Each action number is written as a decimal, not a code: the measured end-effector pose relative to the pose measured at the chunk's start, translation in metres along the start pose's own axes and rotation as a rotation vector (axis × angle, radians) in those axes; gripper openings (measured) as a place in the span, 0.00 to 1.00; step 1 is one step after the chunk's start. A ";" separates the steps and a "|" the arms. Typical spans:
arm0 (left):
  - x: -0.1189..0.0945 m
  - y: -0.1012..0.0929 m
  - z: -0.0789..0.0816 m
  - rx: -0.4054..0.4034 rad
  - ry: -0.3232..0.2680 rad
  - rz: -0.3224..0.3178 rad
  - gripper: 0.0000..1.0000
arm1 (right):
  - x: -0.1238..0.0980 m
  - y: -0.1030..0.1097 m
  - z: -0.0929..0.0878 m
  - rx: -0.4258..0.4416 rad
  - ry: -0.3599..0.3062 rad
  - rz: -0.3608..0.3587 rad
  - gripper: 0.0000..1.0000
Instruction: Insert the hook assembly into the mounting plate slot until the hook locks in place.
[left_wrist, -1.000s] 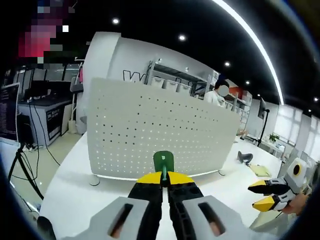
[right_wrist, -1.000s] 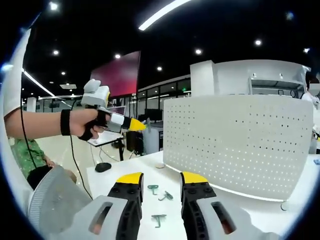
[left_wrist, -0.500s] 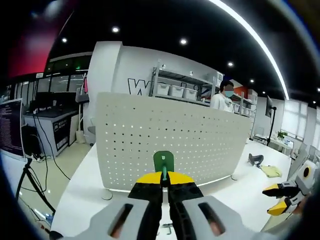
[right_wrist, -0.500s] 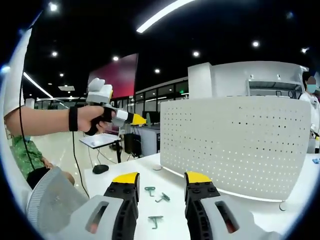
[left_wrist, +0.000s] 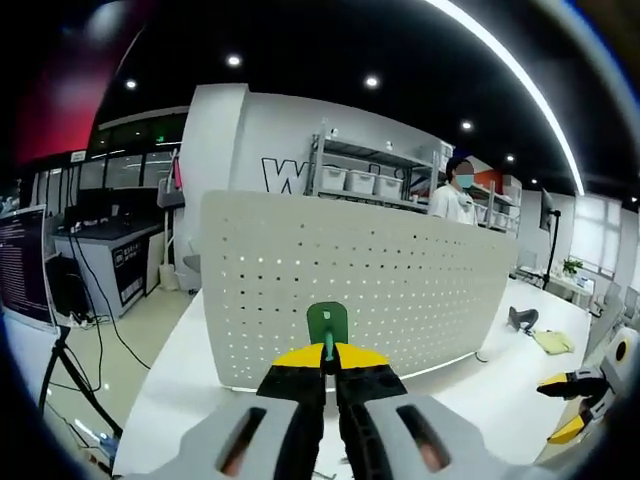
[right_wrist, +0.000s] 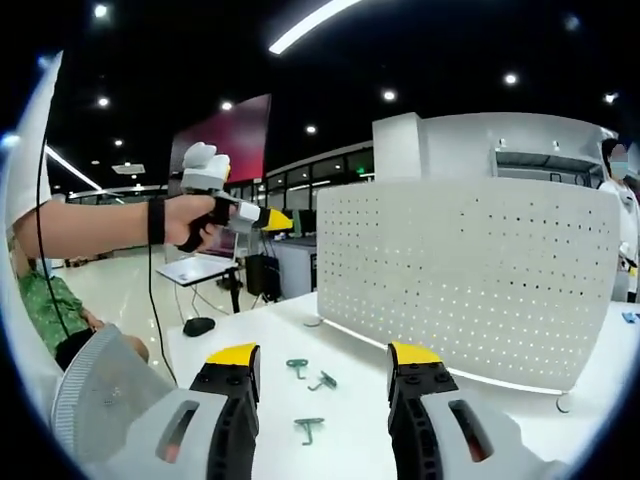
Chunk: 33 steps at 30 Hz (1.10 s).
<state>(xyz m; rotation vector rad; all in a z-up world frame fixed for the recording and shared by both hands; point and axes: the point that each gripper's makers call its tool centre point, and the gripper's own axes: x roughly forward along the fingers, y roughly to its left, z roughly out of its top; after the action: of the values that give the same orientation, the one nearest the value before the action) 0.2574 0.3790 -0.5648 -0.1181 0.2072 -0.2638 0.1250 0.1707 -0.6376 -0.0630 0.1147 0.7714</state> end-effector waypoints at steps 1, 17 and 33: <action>0.001 0.001 0.002 0.005 -0.004 0.005 0.02 | 0.000 0.000 0.000 0.000 0.001 0.000 0.52; 0.027 0.019 0.027 0.013 -0.010 0.017 0.02 | 0.002 -0.001 -0.006 0.023 0.008 -0.020 0.62; 0.048 0.033 0.040 0.042 -0.014 0.053 0.02 | -0.004 -0.008 -0.010 0.036 0.012 -0.041 0.63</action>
<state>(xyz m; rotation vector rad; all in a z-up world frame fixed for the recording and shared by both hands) 0.3193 0.4009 -0.5395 -0.0725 0.1904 -0.2143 0.1274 0.1611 -0.6469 -0.0358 0.1377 0.7280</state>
